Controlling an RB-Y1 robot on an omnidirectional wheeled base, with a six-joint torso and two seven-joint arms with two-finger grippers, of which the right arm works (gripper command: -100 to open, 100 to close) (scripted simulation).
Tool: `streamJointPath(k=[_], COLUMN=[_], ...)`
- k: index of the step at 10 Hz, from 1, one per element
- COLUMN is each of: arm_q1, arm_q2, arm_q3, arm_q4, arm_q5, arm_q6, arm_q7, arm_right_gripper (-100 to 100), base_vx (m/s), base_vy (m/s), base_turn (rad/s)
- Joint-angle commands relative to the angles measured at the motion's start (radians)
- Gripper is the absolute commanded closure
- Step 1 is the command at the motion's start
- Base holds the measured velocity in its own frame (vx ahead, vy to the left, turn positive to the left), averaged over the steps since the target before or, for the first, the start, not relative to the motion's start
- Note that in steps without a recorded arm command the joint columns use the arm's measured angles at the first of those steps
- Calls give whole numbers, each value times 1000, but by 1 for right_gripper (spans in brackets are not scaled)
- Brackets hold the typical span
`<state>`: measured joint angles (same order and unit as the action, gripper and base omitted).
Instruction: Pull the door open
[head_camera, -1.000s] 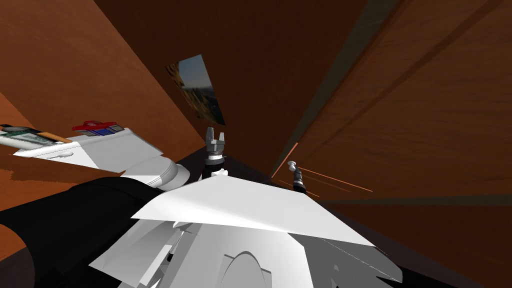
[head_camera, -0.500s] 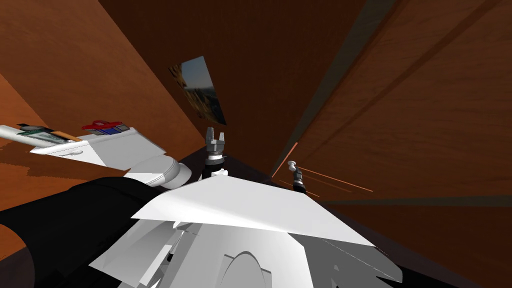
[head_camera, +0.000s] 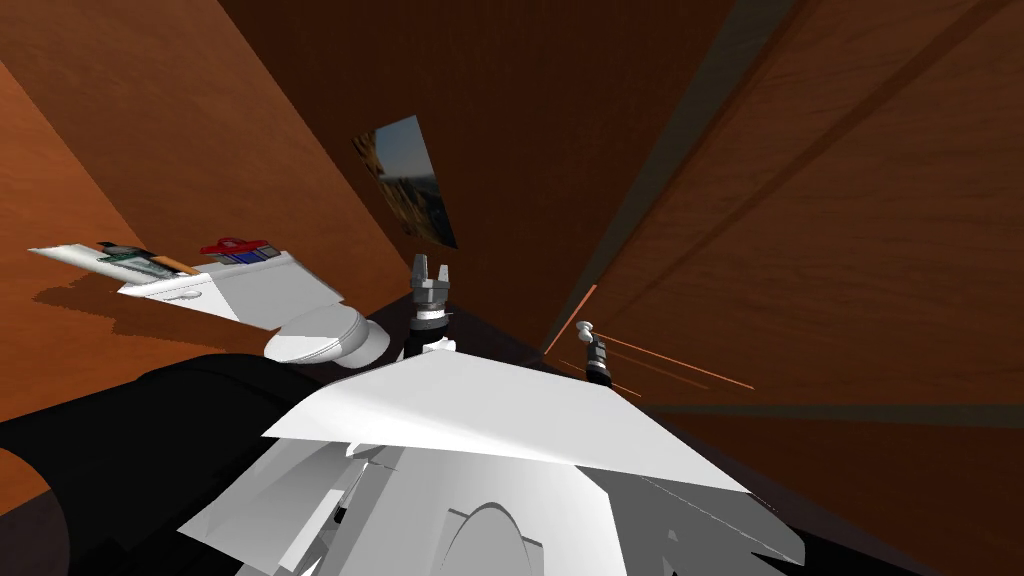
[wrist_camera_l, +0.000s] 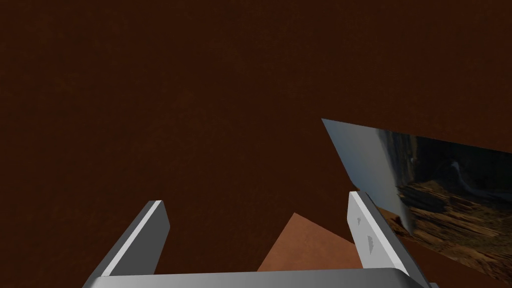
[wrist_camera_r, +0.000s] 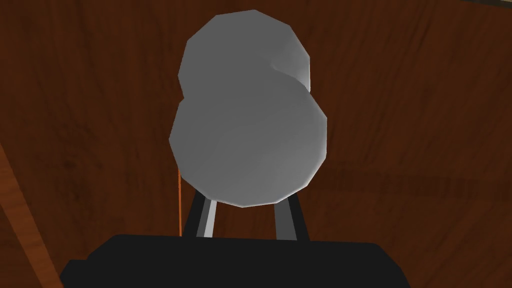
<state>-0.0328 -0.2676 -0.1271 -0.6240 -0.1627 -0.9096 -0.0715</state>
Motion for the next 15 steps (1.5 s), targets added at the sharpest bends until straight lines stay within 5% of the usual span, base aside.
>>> streamJointPath(k=[1,12,13,15], arm_q1=[-2,-15,5,8], arm_q2=[20,24,8,12], arm_q3=[21,51,38,39], arm_q4=[-24,-22,-20,-28], arm_q5=[-13,-118,-130,-144], arm_q6=[9,22,42,47], arm_q7=[-49,-298,-319,-380], arm_right_gripper=[100,100,-100,-100], base_vx=[-47,-48,-23,-58], base_vy=[-22,-18,-25,-15], base_turn=[77,66,10,21])
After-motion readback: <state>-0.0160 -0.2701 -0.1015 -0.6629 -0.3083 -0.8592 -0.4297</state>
